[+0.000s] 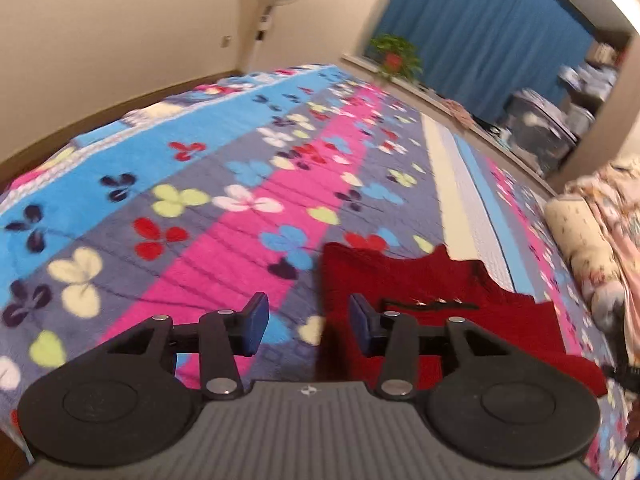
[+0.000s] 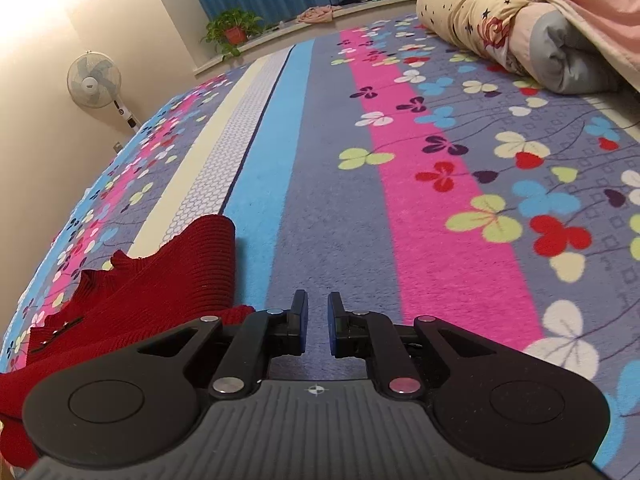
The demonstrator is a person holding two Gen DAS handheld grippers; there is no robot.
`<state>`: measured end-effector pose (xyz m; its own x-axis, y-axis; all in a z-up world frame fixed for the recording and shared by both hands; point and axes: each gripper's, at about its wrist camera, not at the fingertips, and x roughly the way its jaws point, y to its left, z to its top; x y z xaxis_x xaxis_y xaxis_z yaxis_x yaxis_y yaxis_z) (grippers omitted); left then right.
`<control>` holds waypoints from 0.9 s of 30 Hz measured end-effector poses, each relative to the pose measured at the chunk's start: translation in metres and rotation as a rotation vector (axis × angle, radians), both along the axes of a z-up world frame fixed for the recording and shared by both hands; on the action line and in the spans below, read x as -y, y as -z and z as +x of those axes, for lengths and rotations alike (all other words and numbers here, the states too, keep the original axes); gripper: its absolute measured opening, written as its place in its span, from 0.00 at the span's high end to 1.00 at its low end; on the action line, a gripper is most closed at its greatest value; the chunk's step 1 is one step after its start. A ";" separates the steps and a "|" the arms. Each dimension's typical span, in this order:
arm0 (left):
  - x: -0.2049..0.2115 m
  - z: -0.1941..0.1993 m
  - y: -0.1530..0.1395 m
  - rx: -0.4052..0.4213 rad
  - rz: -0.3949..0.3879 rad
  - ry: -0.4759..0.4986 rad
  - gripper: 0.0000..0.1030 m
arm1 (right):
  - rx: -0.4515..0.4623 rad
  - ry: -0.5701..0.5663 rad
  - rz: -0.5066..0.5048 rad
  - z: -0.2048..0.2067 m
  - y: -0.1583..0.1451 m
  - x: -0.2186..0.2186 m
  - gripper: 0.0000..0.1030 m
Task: Fold small clothes
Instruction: 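Lay the hem over the folded sleeves and open both grippers, then grasp the side edge of the folded red sweater with both grippers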
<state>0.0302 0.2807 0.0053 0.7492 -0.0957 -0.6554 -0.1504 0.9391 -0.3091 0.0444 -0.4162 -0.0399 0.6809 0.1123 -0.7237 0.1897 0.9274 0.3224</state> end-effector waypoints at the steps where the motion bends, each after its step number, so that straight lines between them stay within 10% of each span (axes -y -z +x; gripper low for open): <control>1: -0.003 -0.001 0.002 -0.019 0.012 -0.008 0.53 | 0.002 -0.005 0.000 -0.002 -0.001 0.001 0.88; 9: 0.006 -0.002 0.027 -0.161 0.113 0.127 0.28 | -0.096 -0.227 -0.023 -0.009 0.002 -0.004 0.68; 20: 0.047 0.011 0.041 -0.170 0.205 0.292 0.27 | -0.182 -0.403 -0.130 0.001 0.024 -0.037 0.68; 27: 0.057 0.030 0.034 -0.097 0.210 0.290 0.27 | -0.066 -0.436 -0.113 0.013 0.013 -0.045 0.68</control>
